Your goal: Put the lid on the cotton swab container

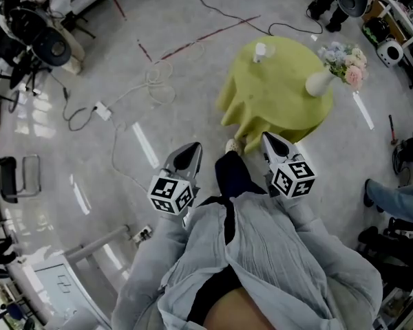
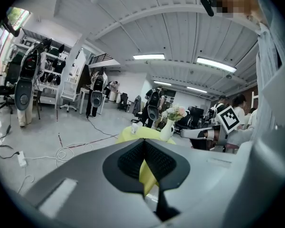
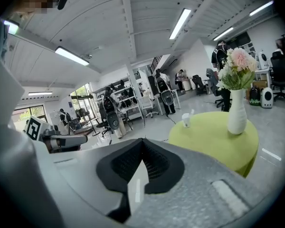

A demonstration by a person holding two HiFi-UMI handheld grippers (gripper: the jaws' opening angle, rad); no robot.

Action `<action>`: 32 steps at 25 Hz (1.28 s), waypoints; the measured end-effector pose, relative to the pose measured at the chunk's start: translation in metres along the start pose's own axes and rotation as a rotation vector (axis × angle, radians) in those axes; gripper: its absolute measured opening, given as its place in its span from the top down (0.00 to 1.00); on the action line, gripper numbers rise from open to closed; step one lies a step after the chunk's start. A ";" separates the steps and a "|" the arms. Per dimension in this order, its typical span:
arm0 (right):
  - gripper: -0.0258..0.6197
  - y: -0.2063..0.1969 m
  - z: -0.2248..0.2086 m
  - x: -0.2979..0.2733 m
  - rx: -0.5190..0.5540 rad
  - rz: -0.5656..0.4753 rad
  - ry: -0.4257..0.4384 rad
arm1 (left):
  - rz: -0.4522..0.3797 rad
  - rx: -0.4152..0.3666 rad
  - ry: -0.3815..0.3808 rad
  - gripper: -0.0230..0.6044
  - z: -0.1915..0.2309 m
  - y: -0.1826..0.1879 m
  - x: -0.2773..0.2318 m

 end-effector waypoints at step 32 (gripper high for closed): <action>0.96 0.136 -0.155 -0.162 -0.045 0.030 -0.037 | 0.040 -0.041 -0.030 0.94 0.094 0.129 -0.211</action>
Point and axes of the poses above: the fingertips, and each gripper's own axes: x backward along the fingers, z to its left, y out of its top, the point moved 3 cm from there along x, backward along the fingers, and after that the axes turned 6 degrees about z, right-handed, at the moved point
